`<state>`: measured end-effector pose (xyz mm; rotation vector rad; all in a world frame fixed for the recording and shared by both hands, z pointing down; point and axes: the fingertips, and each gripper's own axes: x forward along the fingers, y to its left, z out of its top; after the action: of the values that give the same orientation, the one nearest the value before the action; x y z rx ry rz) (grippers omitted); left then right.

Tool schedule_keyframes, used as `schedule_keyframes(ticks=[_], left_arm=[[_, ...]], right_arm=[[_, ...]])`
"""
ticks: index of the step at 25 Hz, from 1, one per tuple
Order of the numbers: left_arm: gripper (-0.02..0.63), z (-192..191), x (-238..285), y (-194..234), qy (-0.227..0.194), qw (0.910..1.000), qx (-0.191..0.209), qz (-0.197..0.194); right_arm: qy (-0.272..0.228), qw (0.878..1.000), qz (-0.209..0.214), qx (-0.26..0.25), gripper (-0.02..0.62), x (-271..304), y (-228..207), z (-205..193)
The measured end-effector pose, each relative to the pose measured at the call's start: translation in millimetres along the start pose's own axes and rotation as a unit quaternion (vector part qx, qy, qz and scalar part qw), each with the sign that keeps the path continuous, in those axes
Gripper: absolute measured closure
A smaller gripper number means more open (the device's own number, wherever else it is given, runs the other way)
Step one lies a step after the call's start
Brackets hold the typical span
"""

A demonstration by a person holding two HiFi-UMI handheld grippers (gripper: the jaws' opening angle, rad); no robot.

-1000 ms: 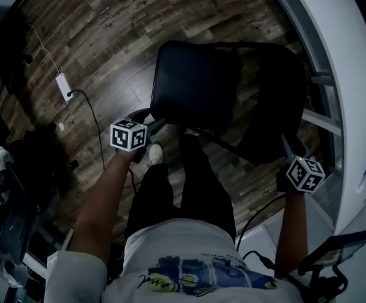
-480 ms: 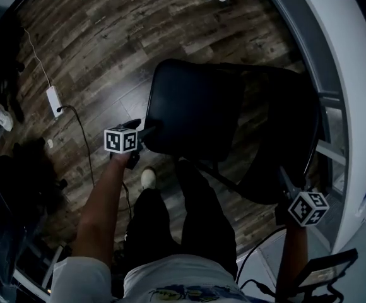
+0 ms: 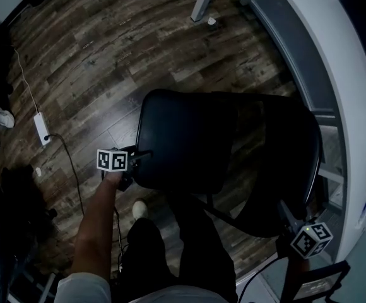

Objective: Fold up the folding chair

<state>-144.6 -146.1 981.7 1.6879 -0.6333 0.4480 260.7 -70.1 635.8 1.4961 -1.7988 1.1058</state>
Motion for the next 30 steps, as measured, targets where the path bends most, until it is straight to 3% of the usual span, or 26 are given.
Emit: schedule_keyframes(ticks=[5,11,15,23,30], left_arm=[[0.163,-11,22,-5,0.007,0.9974,-0.033,-0.064],[0.183,-17,35,-14,0.056,0.9926,-0.024,-0.105],[0.201,-21,34,-17,0.078,0.9894,-0.027,-0.119],[0.236,-20,29,-27,0.08,0.9873,-0.034,-0.133],[0.286,-17,23,-65,0.088,0.9857,-0.04,-0.138]], right_arm=[[-0.004,1.0,0.0,0.009,0.391,-2,4,1],[-0.01,1.0,-0.001,0.009,0.391,-2,5,5],[-0.011,1.0,0.0,0.012,0.397,-4,5,8],[-0.022,0.999,0.01,0.023,0.447,-9,3,16],[-0.021,0.999,0.008,0.028,0.48,-27,7,32]])
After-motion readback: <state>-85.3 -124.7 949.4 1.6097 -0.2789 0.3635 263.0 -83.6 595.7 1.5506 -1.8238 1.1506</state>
